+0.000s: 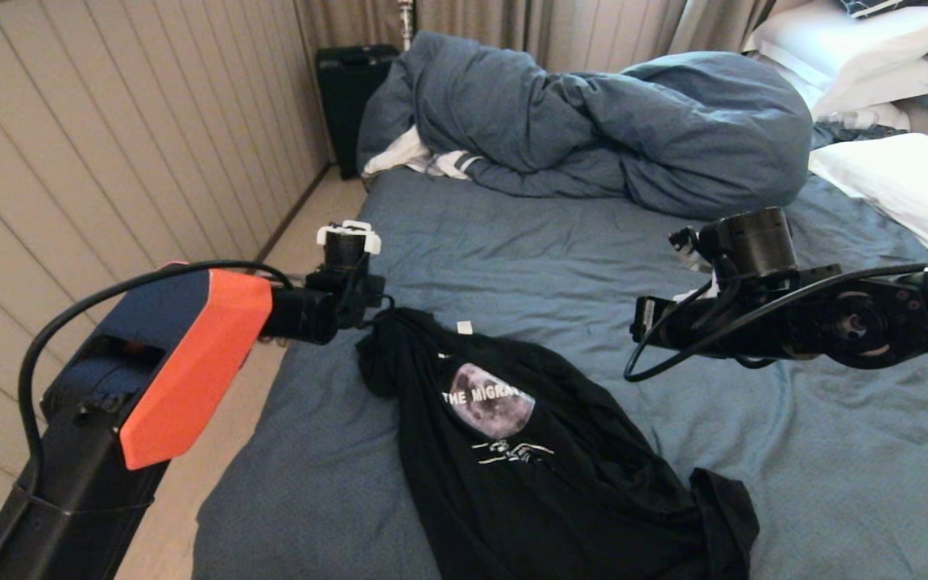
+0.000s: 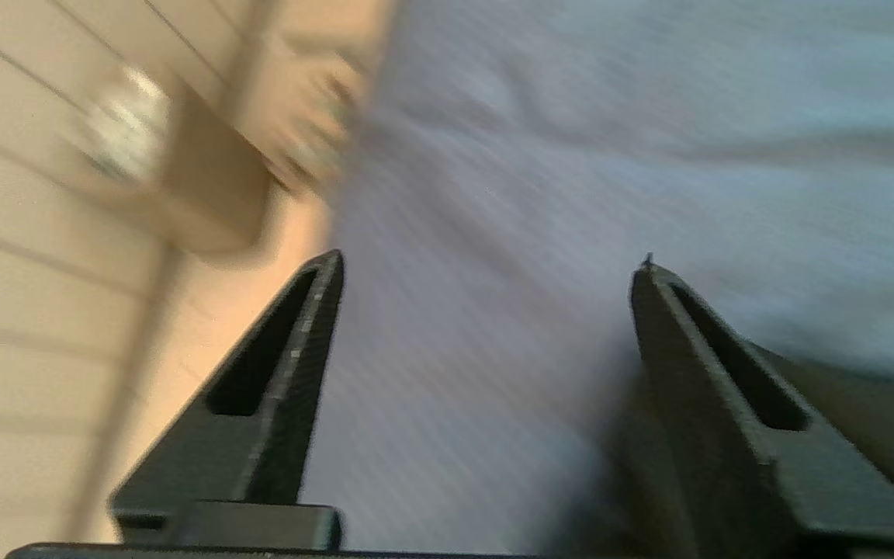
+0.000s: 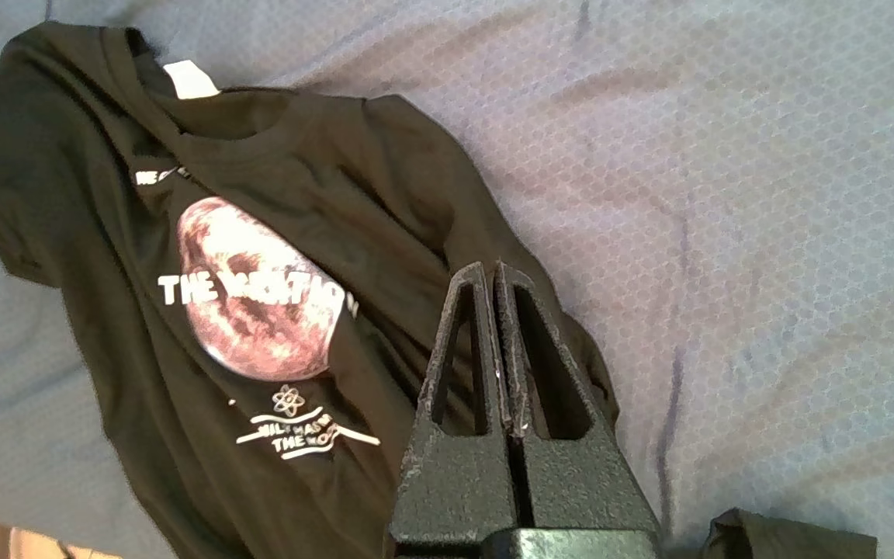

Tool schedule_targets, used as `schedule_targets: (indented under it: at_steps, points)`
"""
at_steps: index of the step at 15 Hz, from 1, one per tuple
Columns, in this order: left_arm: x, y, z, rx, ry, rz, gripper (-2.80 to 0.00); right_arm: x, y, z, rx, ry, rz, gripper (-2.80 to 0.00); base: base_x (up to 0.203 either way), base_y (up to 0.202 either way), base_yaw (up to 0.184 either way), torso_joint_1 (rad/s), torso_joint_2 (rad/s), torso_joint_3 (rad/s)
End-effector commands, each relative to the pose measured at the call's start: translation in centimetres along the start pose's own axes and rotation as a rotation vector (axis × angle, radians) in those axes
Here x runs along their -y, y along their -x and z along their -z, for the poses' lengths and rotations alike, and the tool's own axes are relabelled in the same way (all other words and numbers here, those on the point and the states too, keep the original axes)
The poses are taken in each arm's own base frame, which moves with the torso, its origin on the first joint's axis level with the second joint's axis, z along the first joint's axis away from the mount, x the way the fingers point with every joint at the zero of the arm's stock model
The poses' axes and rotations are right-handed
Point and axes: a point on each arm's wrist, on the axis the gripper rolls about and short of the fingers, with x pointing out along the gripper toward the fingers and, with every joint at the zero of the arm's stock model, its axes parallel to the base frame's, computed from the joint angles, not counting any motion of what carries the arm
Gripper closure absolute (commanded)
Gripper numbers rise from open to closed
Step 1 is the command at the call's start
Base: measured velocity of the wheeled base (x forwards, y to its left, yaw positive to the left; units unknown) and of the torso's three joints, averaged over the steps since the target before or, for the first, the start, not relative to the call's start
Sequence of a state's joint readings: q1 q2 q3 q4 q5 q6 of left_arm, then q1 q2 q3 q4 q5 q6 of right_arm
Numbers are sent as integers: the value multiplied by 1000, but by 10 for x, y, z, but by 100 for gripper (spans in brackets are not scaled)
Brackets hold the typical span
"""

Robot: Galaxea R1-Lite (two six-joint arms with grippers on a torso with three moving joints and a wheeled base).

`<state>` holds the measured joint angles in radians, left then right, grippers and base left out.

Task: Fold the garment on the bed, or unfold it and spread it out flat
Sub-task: Unford the black T-shirt

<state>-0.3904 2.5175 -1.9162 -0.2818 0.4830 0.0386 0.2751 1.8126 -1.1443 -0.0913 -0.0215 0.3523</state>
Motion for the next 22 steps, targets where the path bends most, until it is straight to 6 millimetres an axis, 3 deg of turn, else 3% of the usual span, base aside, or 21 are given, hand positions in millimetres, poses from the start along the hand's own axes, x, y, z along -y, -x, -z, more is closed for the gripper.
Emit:
schedule_targets:
  at_steps: [1,2,3,6,8,12,14,16,18,22]
  points:
    - [-3,27,-24,-29,77,21,-280,-2,5,-2,11,-2,-6,0,0,0,0,0,0,0]
    - [-2,37,-26,-60,100,35,-280,-3,8,-2,14,0,-11,0,0,0,0,0,0,0]
    - [-2,47,-25,-93,112,52,0,-3,8,-1,9,0,-11,0,0,0,0,0,0,0]
    - [-4,92,-15,-200,118,158,0,4,12,17,-39,0,7,0,0,0,0,0,0,0]
    - [6,124,3,-282,119,221,0,6,15,22,-50,-2,11,0,0,0,0,0,0,0]
    - [33,180,62,-470,102,296,0,11,21,36,-89,-4,17,0,0,0,0,0,0,0]
    - [51,204,82,-492,74,348,0,14,22,42,-108,-7,26,0,0,0,0,0,0,0]
    - [74,224,98,-493,44,396,0,16,20,46,-127,-7,23,0,0,0,0,0,0,0]
    - [89,231,117,-484,-6,353,0,18,19,46,-133,-14,18,0,0,0,0,0,0,0]
    - [100,248,136,-504,-76,371,0,23,14,47,-146,-23,25,0,0,0,0,0,0,0]
